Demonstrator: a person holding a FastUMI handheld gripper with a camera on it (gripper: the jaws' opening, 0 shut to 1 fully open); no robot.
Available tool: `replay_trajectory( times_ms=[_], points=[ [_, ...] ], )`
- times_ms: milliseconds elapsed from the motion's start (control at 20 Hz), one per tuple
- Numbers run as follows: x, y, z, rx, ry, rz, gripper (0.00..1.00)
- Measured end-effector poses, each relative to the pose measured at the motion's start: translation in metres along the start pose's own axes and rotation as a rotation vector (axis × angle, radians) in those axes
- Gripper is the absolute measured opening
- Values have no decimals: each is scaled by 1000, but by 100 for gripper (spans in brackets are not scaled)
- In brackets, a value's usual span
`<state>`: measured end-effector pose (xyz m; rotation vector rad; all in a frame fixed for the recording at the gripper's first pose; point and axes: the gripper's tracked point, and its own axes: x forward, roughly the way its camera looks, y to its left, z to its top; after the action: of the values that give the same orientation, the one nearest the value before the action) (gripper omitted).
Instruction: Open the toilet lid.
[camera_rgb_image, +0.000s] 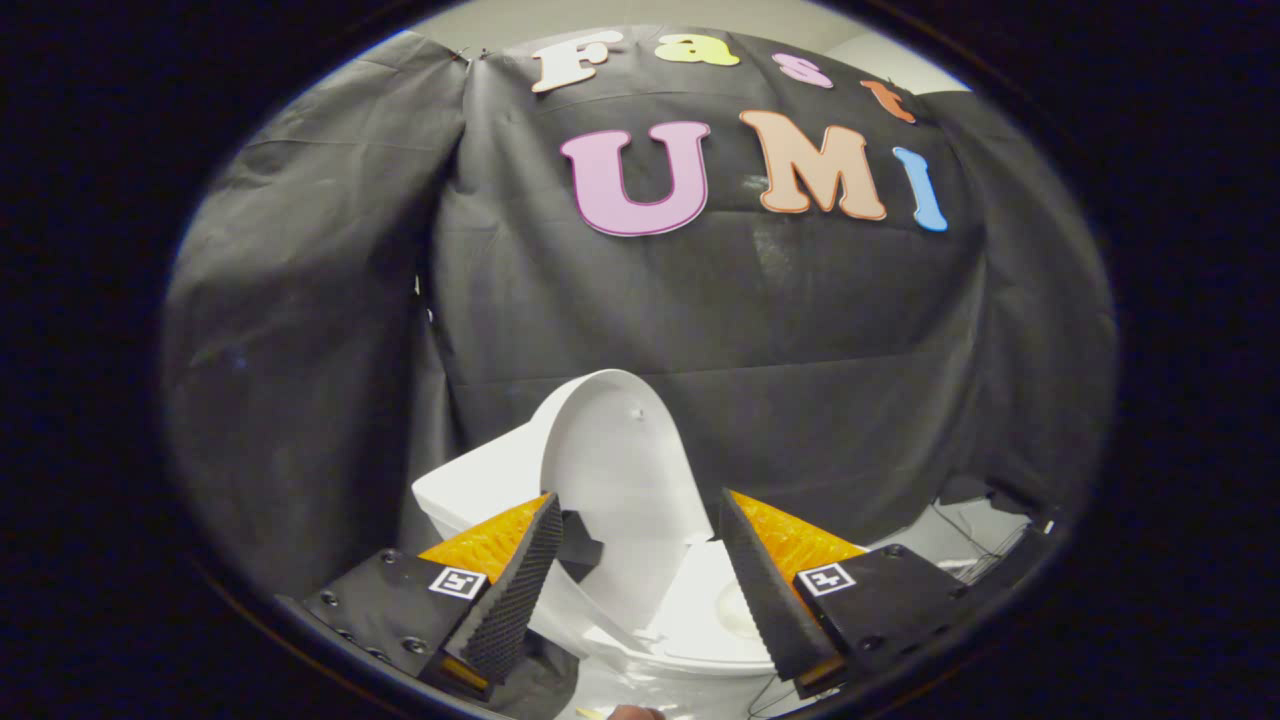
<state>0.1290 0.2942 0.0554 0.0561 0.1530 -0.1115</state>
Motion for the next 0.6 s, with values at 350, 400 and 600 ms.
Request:
replay_trajectory(
  times_ms=[350,400,600],
  points=[
    [-19,-59,-10,12,-12,-32,97],
    [-19,-62,-12,15,-11,-29,97],
    [-19,-70,-20,5,-9,-5,97]
  ],
)
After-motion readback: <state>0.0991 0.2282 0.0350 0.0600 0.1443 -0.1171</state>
